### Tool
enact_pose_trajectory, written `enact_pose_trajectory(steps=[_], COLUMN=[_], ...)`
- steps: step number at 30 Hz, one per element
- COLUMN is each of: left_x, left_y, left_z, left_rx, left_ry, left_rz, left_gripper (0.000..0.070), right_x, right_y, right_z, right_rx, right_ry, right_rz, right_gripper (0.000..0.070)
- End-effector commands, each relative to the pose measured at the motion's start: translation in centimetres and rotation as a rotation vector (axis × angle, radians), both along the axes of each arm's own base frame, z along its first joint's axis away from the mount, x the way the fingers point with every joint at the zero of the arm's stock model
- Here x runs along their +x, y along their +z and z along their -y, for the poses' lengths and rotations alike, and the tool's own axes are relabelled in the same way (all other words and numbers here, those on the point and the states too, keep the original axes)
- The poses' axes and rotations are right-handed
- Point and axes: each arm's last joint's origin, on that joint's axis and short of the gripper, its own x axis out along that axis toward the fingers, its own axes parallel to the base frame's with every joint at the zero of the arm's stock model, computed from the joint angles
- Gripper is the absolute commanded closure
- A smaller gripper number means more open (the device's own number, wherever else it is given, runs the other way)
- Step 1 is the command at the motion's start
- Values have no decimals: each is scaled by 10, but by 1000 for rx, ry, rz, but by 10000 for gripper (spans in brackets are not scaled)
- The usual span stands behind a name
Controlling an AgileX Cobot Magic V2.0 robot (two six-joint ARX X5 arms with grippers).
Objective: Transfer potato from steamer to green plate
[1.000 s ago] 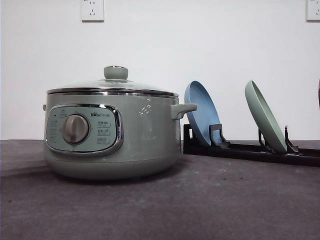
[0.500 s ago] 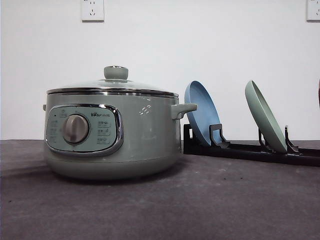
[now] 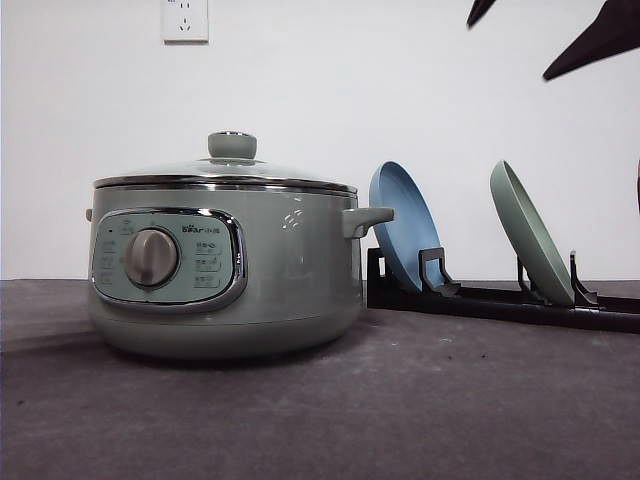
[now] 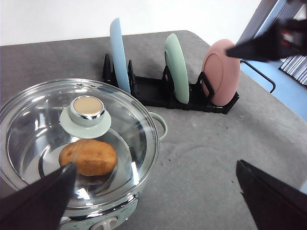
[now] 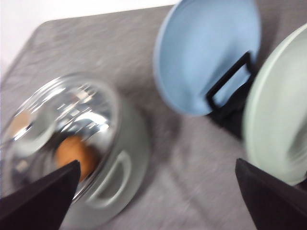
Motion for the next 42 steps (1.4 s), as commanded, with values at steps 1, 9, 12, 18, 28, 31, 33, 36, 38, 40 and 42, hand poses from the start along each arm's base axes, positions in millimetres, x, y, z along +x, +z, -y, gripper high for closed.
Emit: enact_pose_trajectory(steps=[1,9,12,18,28,31,33,36,38,40,42], left_x=[0,0,0,0,0,0,0,0,-1,-1,-1], left_y=[5,5,5,5,5,5,5,5,4,3,3], left_z=[0,0,0,0,0,0,0,0,0,0,0], left_rx=[-7,-6,-6,-6,-6,-6,-6,-5,-3,0,1], left_ry=[-5,-5,-5,-5,-5,-5,-5,-5,-5,-5,-5], left_rz=[16,11,11,12,11,11,11,8,2,-5,-10], left_gripper=[0,0,0,0,0,0,0,0,0,0,0], right_x=[23,90,105,120,129,133,136,139,141,141,141], right_y=[-3,-26,-35,-51,-60,-64,-69,-77,-81,-82,-81], right_z=[1,14,19,24,23,23,23,22,22,22,21], right_rx=[4,7,13,13,22,35,39,50,52,49,50], right_ry=[-27,-94,-113,-128,-132,-142,-142,-125,-124,-126,-123], right_rz=[-25,-102,-101,-101,-94,-100,-109,-131,-144,-147,-144], right_gripper=[77,90,119,262,443,443,443,459,545,636,686])
